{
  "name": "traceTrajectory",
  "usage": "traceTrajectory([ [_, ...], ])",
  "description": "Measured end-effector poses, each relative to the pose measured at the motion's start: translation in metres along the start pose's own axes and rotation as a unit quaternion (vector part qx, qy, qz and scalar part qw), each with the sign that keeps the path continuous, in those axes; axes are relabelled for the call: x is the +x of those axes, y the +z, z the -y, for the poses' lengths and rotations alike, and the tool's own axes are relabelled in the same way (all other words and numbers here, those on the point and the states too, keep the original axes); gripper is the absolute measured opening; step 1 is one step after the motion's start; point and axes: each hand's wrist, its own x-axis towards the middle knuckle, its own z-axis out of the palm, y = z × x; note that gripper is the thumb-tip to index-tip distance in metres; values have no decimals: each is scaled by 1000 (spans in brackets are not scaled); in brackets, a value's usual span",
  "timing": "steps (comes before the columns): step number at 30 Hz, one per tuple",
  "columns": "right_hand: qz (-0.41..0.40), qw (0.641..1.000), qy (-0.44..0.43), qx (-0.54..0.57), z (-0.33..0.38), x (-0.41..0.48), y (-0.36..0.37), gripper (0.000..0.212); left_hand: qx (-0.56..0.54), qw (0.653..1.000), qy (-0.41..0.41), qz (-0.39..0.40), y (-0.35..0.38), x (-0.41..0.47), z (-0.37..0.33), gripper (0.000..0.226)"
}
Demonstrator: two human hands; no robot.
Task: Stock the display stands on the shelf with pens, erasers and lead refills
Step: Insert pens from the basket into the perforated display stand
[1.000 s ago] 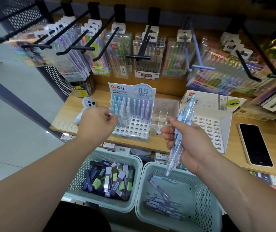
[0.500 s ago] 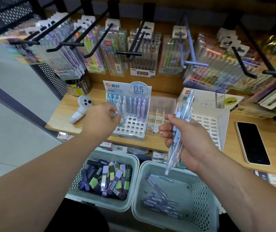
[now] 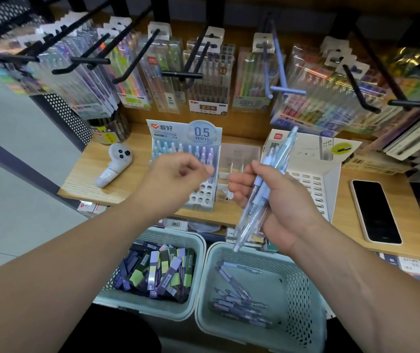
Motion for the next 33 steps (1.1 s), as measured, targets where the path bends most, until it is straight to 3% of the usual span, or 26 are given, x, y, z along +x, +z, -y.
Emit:
traceTrajectory([
  [3,10,999,-16,28,0,-1,5,16,-104,976,-57,185,13,-16,-13,26],
  [7,1,999,-37,0,-2,0,6,14,-130,956,-65,255,24,-27,-7,7],
  [16,-116,984,-81,-109,-3,12,-2,17,-184,959,-94,192,21,-28,-5,13],
  [25,-119,985,-72,-100,1,11,-1,28,-266,956,-87,93,12,-23,-2,15],
  [31,-146,981,-93,-92,0,15,-4,20,-273,953,-92,97,10,-19,2,12],
  [33,-148,979,-95,-103,-1,15,-4,13,-321,934,-129,84,9,-17,3,12],
])
